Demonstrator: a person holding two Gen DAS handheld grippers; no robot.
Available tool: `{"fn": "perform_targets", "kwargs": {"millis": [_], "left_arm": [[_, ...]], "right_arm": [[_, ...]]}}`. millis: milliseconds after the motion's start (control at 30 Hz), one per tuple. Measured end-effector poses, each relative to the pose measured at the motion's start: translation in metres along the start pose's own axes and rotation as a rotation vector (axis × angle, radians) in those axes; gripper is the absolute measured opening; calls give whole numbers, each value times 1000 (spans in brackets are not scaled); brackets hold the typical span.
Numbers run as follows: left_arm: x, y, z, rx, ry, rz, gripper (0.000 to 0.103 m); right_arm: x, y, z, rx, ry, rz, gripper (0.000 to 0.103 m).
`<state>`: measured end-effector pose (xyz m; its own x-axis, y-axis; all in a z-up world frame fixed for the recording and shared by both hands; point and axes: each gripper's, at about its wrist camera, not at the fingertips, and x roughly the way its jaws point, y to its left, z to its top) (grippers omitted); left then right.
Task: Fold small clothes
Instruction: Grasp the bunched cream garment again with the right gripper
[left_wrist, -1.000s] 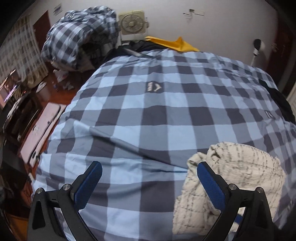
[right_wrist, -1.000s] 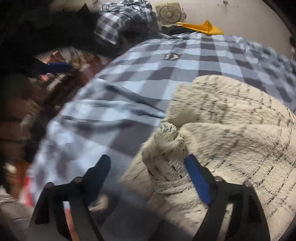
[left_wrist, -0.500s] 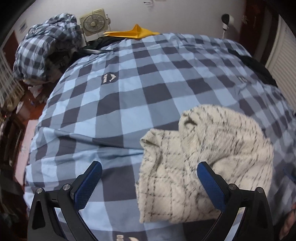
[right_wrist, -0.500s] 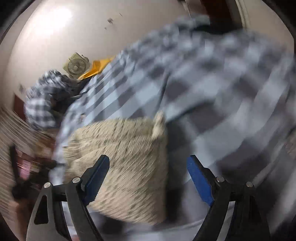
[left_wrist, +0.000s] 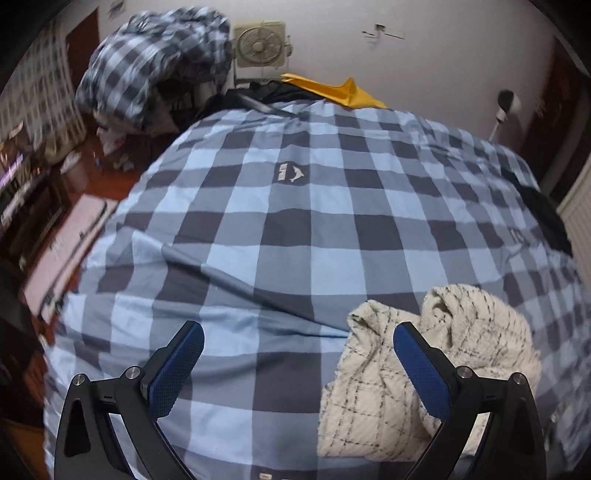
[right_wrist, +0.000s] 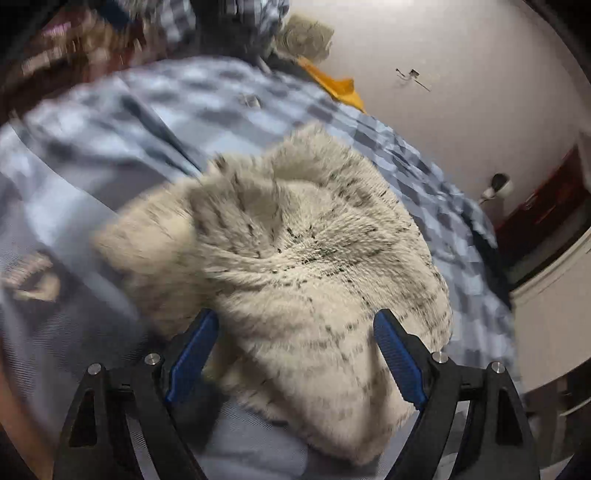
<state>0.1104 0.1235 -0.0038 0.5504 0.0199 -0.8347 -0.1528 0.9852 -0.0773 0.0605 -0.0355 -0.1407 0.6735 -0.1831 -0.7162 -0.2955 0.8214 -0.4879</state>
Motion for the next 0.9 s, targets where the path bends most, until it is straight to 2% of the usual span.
{"fn": "perform_targets", "kwargs": {"millis": [67,167,200,233,367,467,567,700,833,900], "left_arm": [[2,4,1,-27,8,-23,103],[3,8,3,-49,13,-40,103],[3,9,3,-57,11,-42,103],[1,13,4,-73,4,-49,103],[-8,28,10,-150,-23,-84,103],[-19,43,14,-216,-58,-110,103],[-28,57,16,-268,-95,-132,103],[-33,62,16,-273,-123,-135,103],[-24,49,13,-197,-104,-137,103],[-9,32,12,-134,-67,-154,103]], "right_arm": [[16,-6,3,3,28,-94,85],[22,-19,8,57,14,-132,82],[21,-27,9,94,7,-106,61],[16,-33,10,129,-6,-79,26],[-23,-76,17,385,-82,108,21],[-53,-83,28,461,-169,173,21],[-54,-52,48,419,-195,232,21],[-33,0,64,364,-168,376,22],[17,39,66,314,-62,388,23],[29,49,59,286,-53,373,24]]}}
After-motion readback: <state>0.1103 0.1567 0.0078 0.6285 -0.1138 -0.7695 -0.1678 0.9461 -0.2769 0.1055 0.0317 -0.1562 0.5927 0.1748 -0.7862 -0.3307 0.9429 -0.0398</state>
